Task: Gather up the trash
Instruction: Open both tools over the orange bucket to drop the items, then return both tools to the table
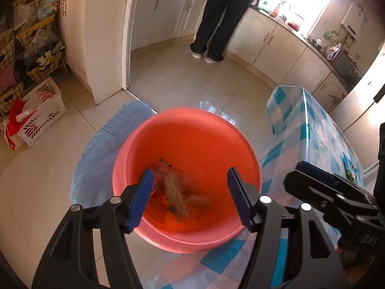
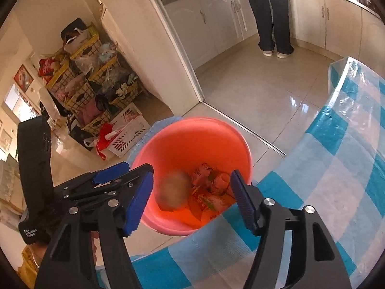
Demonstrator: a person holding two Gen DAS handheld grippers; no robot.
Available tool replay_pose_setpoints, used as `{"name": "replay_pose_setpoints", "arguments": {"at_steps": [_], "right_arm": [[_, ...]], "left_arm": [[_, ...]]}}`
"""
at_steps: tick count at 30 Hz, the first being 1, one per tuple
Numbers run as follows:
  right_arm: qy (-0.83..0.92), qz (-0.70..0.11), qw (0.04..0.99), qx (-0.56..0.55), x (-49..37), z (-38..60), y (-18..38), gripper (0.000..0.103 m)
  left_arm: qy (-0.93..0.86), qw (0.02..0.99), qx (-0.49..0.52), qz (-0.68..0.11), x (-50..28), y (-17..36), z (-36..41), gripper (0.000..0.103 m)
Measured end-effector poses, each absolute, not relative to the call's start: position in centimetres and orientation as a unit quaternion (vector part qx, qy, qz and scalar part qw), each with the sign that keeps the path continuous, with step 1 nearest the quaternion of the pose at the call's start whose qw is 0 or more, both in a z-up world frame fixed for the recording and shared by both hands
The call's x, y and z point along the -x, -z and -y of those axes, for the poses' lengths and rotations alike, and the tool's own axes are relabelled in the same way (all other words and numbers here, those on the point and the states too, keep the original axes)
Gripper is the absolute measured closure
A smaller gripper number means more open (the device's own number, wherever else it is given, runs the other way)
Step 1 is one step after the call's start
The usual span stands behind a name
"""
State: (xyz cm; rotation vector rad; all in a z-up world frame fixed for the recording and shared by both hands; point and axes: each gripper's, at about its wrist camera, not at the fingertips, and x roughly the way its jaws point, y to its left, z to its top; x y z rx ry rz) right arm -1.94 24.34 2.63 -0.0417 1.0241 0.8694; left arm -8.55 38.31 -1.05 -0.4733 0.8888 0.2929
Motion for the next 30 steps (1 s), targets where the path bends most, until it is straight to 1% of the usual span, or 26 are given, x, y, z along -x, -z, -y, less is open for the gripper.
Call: {"name": "replay_pose_setpoints", "arguments": {"at_steps": [2,3,4,6,10,12,16,21,26,27,28,30], "right_arm": [[-0.396,-0.471,0.788,0.012,2.0,-23.5,-3.1,0.034],[-0.394,-0.468,0.791,0.01,2.1,-22.9,-3.3,0.031],[-0.389,-0.463,0.796,0.007,2.2,-22.4,-3.6,0.026],[-0.38,-0.452,0.807,-0.003,2.5,-21.1,-4.4,0.023],[-0.361,-0.438,0.823,-0.025,3.5,-18.2,-5.4,0.02],[-0.352,-0.433,0.829,-0.041,4.0,-16.9,-5.7,0.02],[-0.319,-0.418,0.848,-0.07,5.7,-13.3,-6.1,0.02],[-0.269,-0.398,0.871,-0.101,8.2,-9.1,-6.1,0.02],[-0.211,-0.383,0.894,-0.102,10.4,-5.3,-6.3,0.02],[-0.199,-0.38,0.897,-0.103,10.8,-4.4,-6.5,0.019],[-0.19,-0.377,0.9,-0.107,11.2,-3.5,-6.6,0.015],[-0.164,-0.37,0.907,-0.115,11.8,-1.7,-6.9,0.015]], "left_arm": [[-0.141,0.867,0.226,-0.422,8.7,0.9,-38.4,0.037],[-0.141,0.867,0.226,-0.421,8.7,0.8,-38.3,0.037],[-0.14,0.868,0.225,-0.42,8.8,0.7,-38.3,0.036],[-0.144,0.869,0.218,-0.42,9.1,0.5,-38.1,0.032],[-0.139,0.876,0.204,-0.415,9.6,-0.3,-37.3,0.03],[-0.135,0.879,0.197,-0.413,9.8,-0.6,-36.8,0.025],[-0.12,0.89,0.178,-0.403,10.2,-1.7,-35.2,0.022],[-0.087,0.897,0.163,-0.402,10.3,-2.7,-33.1,0.021],[-0.061,0.896,0.143,-0.416,10.4,-3.3,-30.7,0.021],[-0.055,0.896,0.142,-0.417,10.6,-3.3,-30.3,0.021],[-0.048,0.895,0.138,-0.421,10.6,-3.5,-29.7,0.021],[-0.039,0.895,0.131,-0.424,10.7,-3.7,-28.6,0.021]]}}
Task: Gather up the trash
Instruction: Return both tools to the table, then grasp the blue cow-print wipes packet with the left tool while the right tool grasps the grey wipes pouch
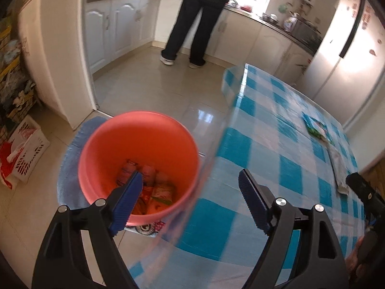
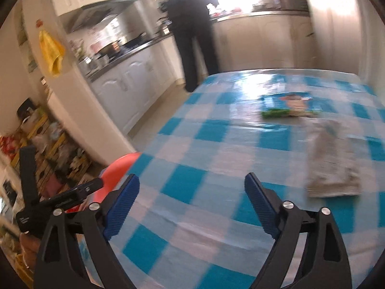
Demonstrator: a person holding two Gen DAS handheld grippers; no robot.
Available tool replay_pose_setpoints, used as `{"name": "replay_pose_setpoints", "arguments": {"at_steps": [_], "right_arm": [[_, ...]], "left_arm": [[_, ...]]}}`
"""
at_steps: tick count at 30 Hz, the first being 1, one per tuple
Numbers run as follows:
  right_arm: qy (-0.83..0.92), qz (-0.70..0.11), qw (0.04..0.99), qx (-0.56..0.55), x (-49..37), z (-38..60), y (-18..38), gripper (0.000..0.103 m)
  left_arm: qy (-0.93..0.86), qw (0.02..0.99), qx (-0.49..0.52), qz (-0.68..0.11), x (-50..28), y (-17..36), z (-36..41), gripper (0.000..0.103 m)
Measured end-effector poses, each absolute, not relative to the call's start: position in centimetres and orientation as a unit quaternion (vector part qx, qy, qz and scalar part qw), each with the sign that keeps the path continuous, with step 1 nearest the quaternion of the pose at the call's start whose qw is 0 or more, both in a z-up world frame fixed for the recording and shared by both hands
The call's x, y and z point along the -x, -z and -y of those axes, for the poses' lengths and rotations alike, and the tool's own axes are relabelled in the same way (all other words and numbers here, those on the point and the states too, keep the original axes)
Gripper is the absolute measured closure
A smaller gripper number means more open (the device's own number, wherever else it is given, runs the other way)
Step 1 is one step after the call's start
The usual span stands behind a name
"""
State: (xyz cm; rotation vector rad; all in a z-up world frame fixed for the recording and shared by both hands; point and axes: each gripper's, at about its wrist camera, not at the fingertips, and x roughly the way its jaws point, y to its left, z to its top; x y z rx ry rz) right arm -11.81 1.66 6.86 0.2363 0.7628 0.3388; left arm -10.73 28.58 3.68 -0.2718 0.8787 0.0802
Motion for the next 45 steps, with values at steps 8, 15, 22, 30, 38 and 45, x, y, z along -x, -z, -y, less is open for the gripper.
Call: {"name": "replay_pose_setpoints", "arguments": {"at_steps": [8,15,22,30,38,45], "right_arm": [[-0.071,-0.363,0.915,-0.162,12.9,6.7,-6.4,0.015],[-0.011,-0.394,0.902,-0.178,11.4,12.0,-4.5,0.015],[-0.025,-0.413,0.895,-0.167,8.7,12.3,-3.7,0.015],[-0.002,-0.439,0.892,-0.111,4.4,10.8,-2.6,0.015],[0.004,-0.456,0.884,-0.109,3.1,11.4,-1.8,0.014],[0.014,-0.451,0.888,-0.086,4.2,12.2,-1.9,0.048]], "left_arm": [[0.007,0.895,0.088,-0.436,11.6,-4.9,-23.4,0.02],[0.039,0.89,0.054,-0.45,12.3,-4.8,-20.0,0.02],[0.061,0.882,0.031,-0.466,12.1,-4.3,-17.7,0.02],[0.076,0.877,0.038,-0.472,10.8,-4.4,-16.4,0.02],[0.088,0.879,0.037,-0.467,8.1,-5.0,-14.3,0.02],[0.106,0.891,0.026,-0.441,3.8,-6.2,-10.4,0.02]]}}
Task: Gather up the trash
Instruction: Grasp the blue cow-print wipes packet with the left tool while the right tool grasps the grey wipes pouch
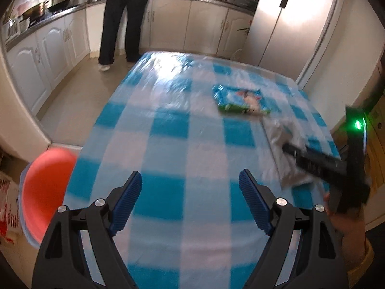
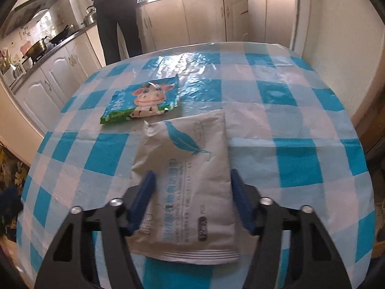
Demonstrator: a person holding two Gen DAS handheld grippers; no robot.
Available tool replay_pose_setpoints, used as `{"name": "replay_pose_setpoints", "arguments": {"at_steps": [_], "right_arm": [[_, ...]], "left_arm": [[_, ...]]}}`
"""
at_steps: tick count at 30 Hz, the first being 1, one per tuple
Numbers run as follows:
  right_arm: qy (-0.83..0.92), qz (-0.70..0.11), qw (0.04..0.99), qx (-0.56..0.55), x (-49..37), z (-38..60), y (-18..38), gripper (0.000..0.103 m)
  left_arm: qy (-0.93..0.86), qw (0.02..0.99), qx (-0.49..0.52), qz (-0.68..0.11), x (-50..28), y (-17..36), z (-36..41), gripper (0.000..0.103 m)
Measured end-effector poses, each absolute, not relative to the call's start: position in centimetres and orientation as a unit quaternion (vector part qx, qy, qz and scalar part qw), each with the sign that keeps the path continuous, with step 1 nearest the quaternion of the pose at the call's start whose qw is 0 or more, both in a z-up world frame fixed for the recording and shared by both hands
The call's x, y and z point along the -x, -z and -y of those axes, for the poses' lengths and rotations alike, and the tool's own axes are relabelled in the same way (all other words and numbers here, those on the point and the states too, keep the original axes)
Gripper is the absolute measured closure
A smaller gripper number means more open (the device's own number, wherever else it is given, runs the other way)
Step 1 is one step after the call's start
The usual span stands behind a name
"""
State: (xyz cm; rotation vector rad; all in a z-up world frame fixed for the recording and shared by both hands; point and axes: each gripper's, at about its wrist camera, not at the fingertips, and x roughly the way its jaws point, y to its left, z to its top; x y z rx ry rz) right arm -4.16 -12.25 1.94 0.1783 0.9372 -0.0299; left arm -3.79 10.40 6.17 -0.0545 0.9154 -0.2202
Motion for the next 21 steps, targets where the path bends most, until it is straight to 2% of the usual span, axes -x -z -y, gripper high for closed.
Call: {"name": "replay_pose_setpoints", "arguments": {"at_steps": [5,9,12,18,21], "right_arm": [[0.005,-0.445,0.887,-0.12,4.8,14.6,-2.1,0.068],[0.002,-0.441,0.887,-0.135,5.2,15.7,-2.1,0.071],[-0.002,-0.436,0.889,-0.139,5.4,15.7,-2.0,0.069],[-0.023,-0.43,0.891,-0.143,5.5,15.5,-2.1,0.05],[-0.027,-0.426,0.893,-0.143,5.6,15.2,-2.1,0.047]], "left_arm": [[0.125,0.893,0.004,-0.432,-0.7,-6.7,-6.7,0.02],[0.131,0.895,0.006,-0.426,-4.7,-7.0,-3.5,0.02],[0.111,0.9,-0.005,-0.421,-7.9,-6.7,-0.8,0.02],[0.057,0.893,-0.019,-0.446,-14.9,-4.5,2.6,0.02],[0.022,0.888,-0.045,-0.456,-17.0,-3.3,3.4,0.02]]}}
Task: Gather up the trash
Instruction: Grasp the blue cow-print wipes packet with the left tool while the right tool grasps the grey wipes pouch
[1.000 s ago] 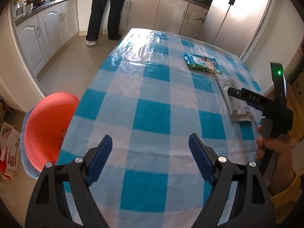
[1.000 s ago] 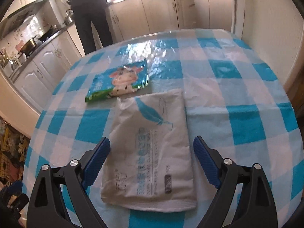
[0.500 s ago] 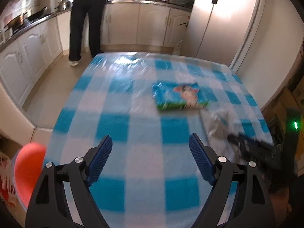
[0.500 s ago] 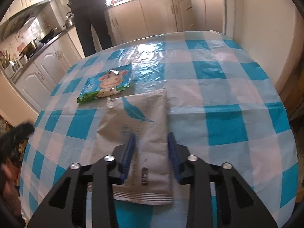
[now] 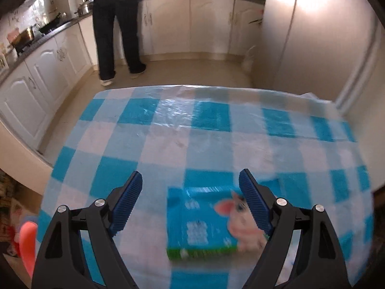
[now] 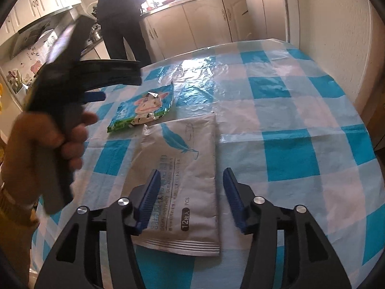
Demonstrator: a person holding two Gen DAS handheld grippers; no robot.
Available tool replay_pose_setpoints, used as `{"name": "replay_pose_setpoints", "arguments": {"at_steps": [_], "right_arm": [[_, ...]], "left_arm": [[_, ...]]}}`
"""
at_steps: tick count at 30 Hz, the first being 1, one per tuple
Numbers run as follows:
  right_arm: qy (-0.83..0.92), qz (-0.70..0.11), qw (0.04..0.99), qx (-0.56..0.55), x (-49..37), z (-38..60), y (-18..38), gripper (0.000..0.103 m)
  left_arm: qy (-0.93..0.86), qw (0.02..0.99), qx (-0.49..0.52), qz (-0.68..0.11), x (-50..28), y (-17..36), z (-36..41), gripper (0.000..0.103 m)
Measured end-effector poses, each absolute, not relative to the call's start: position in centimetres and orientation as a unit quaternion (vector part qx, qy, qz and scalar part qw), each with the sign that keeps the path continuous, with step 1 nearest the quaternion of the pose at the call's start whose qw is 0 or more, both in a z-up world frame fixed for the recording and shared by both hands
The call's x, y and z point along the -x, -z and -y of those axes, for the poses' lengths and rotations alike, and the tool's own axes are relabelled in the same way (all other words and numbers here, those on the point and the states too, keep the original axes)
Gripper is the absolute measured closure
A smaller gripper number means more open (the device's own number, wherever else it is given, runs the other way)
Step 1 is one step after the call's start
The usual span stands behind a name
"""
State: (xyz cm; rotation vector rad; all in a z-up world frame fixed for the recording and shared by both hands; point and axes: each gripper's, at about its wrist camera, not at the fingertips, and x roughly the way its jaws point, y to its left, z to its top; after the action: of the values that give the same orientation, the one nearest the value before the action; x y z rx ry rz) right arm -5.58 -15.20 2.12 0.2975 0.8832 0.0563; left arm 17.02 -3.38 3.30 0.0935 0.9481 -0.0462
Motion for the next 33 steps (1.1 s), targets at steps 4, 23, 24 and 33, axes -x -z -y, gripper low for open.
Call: {"name": "replay_pose_setpoints", "arguments": {"at_steps": [4,23,24,33], "right_arm": [[-0.039,-0.424,0.892,-0.15,5.6,15.1,-2.1,0.038],[-0.062,-0.431,0.89,-0.134,6.0,14.8,-2.2,0.02],[-0.064,-0.431,0.89,-0.13,6.2,14.9,-2.2,0.019],[-0.087,-0.442,0.888,-0.093,9.4,14.9,-2.1,0.014]], "left_arm": [[0.003,0.878,-0.073,-0.473,-18.4,-2.1,3.6,0.02],[0.054,0.856,-0.158,-0.489,-8.7,-1.8,-0.8,0.02],[0.058,0.857,-0.158,-0.488,-7.8,-1.8,-1.3,0.02],[0.108,0.858,-0.133,-0.484,1.2,-2.0,-4.8,0.02]]}}
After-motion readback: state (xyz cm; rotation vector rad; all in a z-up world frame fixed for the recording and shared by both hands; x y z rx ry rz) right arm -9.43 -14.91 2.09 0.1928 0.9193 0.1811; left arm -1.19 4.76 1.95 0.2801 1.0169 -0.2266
